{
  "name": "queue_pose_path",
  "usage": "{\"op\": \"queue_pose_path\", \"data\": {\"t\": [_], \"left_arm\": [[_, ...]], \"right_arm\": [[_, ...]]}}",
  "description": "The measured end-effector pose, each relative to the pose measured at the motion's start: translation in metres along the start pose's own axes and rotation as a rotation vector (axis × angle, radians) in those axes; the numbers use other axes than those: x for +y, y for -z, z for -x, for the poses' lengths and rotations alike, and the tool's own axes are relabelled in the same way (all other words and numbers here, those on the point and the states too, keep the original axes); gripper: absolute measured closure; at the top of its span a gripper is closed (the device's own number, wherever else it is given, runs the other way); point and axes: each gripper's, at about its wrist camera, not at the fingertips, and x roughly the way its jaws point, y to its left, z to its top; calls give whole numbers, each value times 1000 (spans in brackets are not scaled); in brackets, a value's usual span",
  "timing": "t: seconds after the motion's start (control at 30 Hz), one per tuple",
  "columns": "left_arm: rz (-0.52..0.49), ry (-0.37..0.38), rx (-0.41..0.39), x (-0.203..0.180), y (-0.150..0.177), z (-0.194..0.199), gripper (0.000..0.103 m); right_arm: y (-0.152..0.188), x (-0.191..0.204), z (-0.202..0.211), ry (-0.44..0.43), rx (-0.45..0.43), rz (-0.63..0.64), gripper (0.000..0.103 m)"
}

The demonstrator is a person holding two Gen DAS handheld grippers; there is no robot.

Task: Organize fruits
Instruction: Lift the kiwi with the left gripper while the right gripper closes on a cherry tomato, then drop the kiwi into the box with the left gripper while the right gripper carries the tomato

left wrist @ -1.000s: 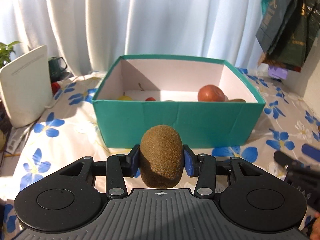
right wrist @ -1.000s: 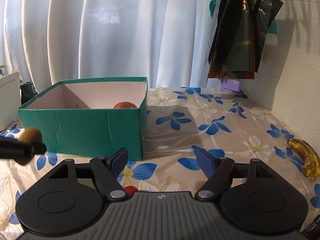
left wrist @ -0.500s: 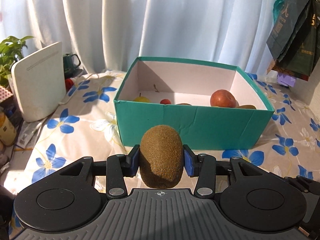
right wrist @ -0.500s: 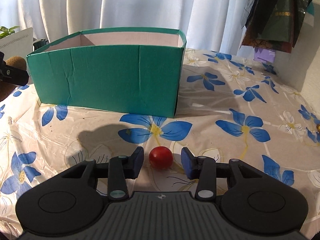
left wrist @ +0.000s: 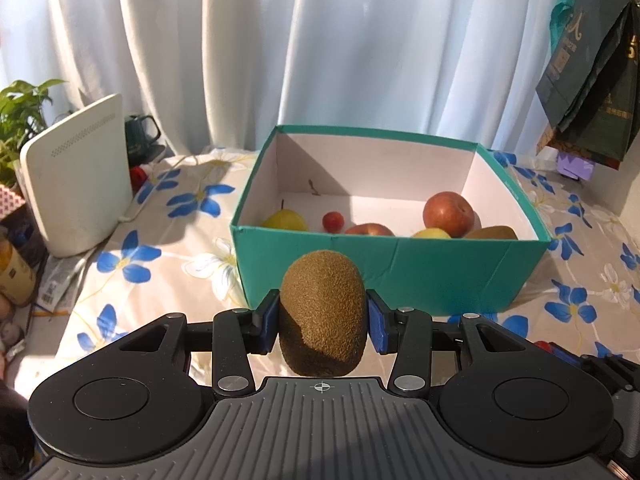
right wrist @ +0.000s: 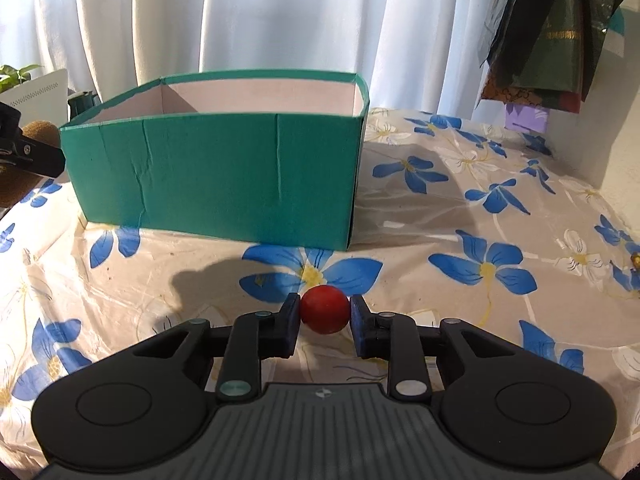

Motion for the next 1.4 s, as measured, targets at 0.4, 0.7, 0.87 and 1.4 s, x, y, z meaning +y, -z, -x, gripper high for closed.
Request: {"op": "queue_pose_path", "data": {"t": [0.4, 0.7, 0.87, 1.4], "left_arm": [[-31, 4, -71, 4, -80, -5, 55], [-40, 15, -61, 2, -105, -24, 55], [-44, 15, -29, 2, -101, -40, 55], [-74, 8, 56, 0, -84, -93, 55]], "right_arm": [[-71, 17, 58, 30, -222, -27, 77], [-112, 26, 78, 52, -333, -20, 77], [-113, 28, 79, 56, -335, -27, 77], [-115, 25, 66, 65, -329, -37, 77]]}}
